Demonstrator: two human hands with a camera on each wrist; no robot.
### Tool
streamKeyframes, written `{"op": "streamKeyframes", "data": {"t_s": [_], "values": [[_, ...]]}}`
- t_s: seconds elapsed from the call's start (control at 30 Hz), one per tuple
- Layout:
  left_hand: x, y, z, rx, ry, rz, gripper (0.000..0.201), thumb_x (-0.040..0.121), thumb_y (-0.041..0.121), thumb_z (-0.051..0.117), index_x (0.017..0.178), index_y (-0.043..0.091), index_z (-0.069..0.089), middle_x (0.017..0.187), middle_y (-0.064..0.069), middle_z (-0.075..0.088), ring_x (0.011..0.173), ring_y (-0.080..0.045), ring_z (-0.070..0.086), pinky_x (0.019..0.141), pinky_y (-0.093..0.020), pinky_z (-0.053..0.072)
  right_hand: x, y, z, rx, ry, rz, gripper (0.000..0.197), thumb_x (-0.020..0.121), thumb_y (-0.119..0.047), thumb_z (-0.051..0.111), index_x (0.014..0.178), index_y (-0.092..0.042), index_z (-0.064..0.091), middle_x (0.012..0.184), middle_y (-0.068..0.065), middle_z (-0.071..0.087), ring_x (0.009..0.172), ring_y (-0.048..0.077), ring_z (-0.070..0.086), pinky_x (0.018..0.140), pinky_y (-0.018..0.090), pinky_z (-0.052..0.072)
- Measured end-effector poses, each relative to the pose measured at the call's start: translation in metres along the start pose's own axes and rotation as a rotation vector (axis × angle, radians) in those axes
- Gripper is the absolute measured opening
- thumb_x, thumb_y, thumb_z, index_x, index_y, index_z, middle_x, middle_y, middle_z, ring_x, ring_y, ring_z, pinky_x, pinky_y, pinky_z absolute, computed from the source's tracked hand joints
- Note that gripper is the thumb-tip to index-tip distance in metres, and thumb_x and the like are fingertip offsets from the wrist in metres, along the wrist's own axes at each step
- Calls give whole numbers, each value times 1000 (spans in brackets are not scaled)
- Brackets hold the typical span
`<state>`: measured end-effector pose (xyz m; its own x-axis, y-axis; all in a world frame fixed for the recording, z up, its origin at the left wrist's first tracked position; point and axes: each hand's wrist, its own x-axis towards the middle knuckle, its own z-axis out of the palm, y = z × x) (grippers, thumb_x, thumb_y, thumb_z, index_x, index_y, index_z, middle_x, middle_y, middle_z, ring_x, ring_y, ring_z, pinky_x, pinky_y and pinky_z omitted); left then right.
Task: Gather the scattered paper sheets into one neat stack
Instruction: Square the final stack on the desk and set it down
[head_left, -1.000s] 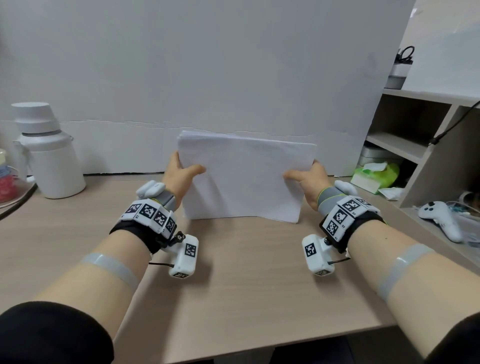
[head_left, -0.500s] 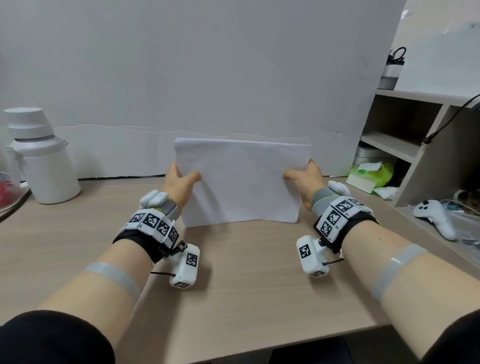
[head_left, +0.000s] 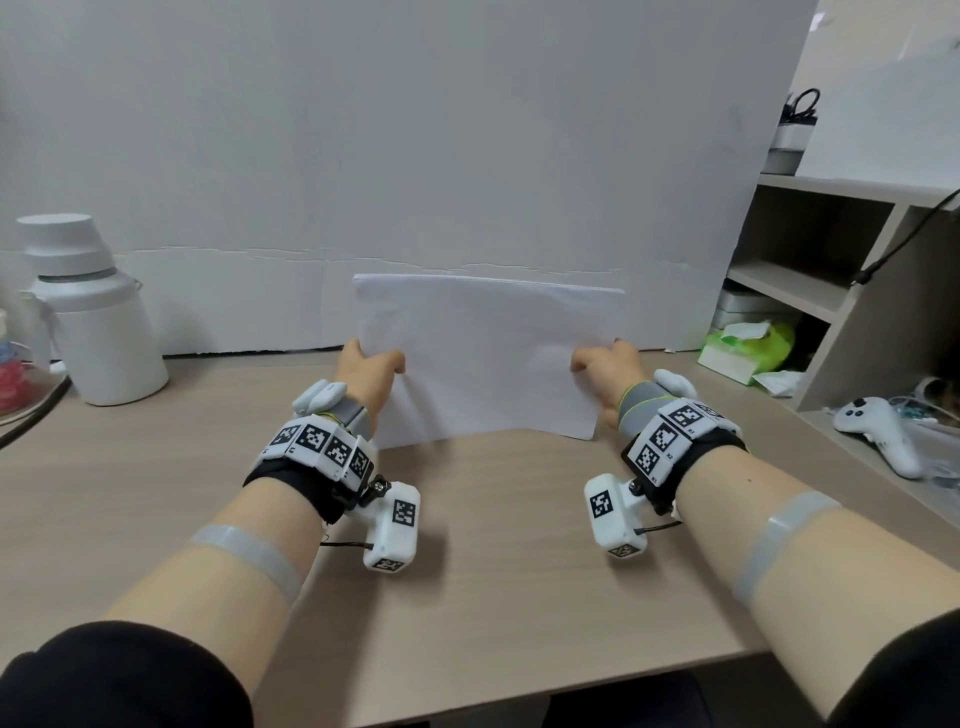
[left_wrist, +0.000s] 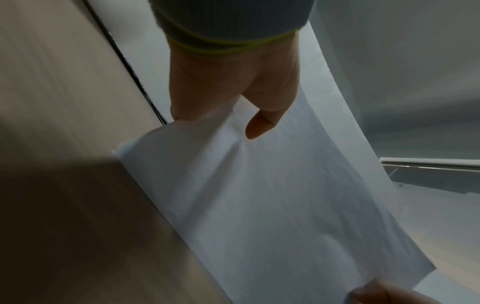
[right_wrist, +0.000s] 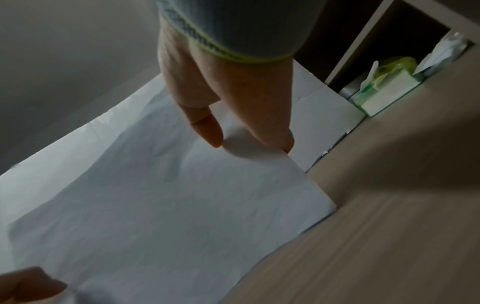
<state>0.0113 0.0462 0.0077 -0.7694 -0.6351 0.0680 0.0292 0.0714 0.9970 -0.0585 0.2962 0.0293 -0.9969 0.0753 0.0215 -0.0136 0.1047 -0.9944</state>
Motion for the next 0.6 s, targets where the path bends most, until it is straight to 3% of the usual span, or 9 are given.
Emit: {"op": "streamKeyframes", "data": {"t_s": [0.03,0.1,0.13,0.2,0.33,0.4,0.47,0.53,0.6], "values": [[0,0,0,-4,3,-10,32,79,3,59,110,9,56,85,0,58,81,-25,54,78,-34,44,-1,0,0,4,-1,22,46,84,2,60,125,-12,45,108,6,55,92,26,54,81,34,49],[1,-1,0,-19,5,-22,32,80,3,59,112,8,56,85,0,57,77,-20,53,77,-34,43,3,2,1,11,7,65,68,83,-1,61,145,-8,34,125,7,51,106,29,51,90,38,46],[2,-2,1,-27,8,-23,33,80,3,59,112,7,56,85,0,57,76,-19,53,77,-34,43,2,1,2,15,11,70,72,81,-2,62,147,-7,33,128,9,51,109,31,52,93,41,47],[2,-2,1,-30,13,-14,30,80,2,58,109,8,56,84,0,57,73,-17,52,75,-32,43,4,2,5,13,37,70,66,76,-1,63,138,-6,41,122,13,57,106,32,56,95,45,50],[3,-3,-1,-16,2,14,22,80,1,59,101,8,58,80,0,58,71,-19,52,63,-28,42,5,3,4,-6,47,38,37,69,-3,64,105,-5,54,97,9,60,97,32,59,86,42,52],[4,-1,-5,-9,-8,45,17,81,3,60,96,10,56,80,-1,57,73,-22,52,61,-29,42,9,2,0,-23,50,-12,31,69,-1,62,99,-7,57,95,9,63,94,30,61,85,39,55],[6,7,-9,-14,-17,100,21,82,5,61,101,11,53,84,-1,57,77,-22,54,63,-29,43,8,-6,-3,-7,50,-73,26,73,3,58,95,-11,58,87,5,63,84,26,60,75,33,52],[8,20,-10,-40,-38,168,40,77,12,64,115,13,49,94,0,60,84,-21,59,67,-29,46,10,-14,-5,-21,75,-116,44,77,0,58,118,-12,52,93,2,60,82,24,58,71,28,47],[9,31,-11,-13,-64,250,63,73,16,64,132,19,41,107,2,59,86,-13,60,73,-25,46,10,-21,-8,-44,78,-162,66,80,-5,59,140,-21,36,103,0,55,87,21,59,72,26,45]]}}
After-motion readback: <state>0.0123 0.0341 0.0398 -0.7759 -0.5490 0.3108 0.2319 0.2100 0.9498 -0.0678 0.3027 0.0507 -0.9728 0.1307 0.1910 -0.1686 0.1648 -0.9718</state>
